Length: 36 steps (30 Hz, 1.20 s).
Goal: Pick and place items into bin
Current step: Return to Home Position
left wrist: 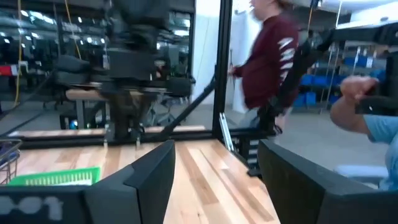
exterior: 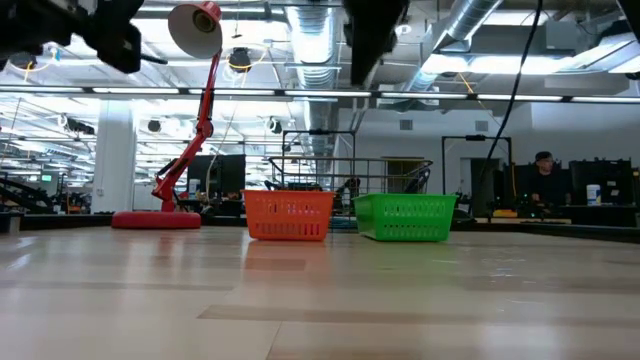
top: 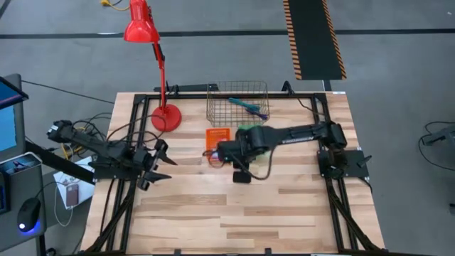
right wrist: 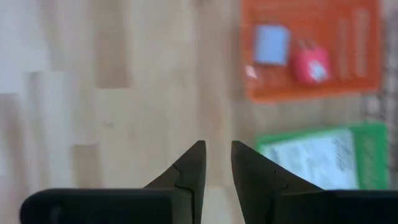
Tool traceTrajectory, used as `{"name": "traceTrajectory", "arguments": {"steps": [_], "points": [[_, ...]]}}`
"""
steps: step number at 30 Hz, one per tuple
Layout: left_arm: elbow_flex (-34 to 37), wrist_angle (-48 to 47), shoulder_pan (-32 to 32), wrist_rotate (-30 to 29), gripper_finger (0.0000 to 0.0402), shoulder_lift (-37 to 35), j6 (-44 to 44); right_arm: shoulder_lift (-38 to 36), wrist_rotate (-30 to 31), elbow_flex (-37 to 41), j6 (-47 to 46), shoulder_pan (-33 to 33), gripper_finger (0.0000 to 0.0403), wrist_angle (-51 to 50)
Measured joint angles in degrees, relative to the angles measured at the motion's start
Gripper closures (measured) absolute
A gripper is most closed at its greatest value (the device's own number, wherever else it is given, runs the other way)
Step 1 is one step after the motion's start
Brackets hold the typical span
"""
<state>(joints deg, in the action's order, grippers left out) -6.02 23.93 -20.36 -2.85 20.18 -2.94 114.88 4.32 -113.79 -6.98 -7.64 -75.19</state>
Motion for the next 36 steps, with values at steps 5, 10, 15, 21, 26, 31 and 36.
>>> {"name": "traceTrajectory", "arguments": {"steps": [5,10,15,21,26,31,36], "points": [[5.4,-0.8,0.0,-1.5,0.0184,-9.0,-1.4,-2.8,-3.0,0.0,1.4,-3.7,0.0332,5.4],[5.4,-8.0,0.0,-3.5,0.0184,-15.4,-3.3,-7.8,-3.1,0.0,1.5,-6.1,0.0332,9.4],[5.4,-11.7,0.0,-3.7,0.0184,-18.6,-3.0,-14.3,-2.9,0.0,1.0,-8.2,0.0332,12.7],[5.5,-14.5,0.0,-4.0,0.0184,-18.9,-3.0,-22.8,-1.7,0.0,-1.1,-10.2,0.0332,14.0],[5.5,-14.6,0.0,-4.0,0.0184,-18.9,-3.0,-29.9,3.9,0.0,-2.3,-12.6,0.0332,13.8],[5.5,-15.7,0.0,-4.0,0.0184,-18.9,-3.0,-36.4,8.6,0.0,-3.7,-15.3,0.0332,12.3],[5.6,-16.3,0.0,-4.0,0.0184,-18.9,-3.1,-43.2,13.6,2.7,-3.7,-18.0,0.0332,11.9]]}}
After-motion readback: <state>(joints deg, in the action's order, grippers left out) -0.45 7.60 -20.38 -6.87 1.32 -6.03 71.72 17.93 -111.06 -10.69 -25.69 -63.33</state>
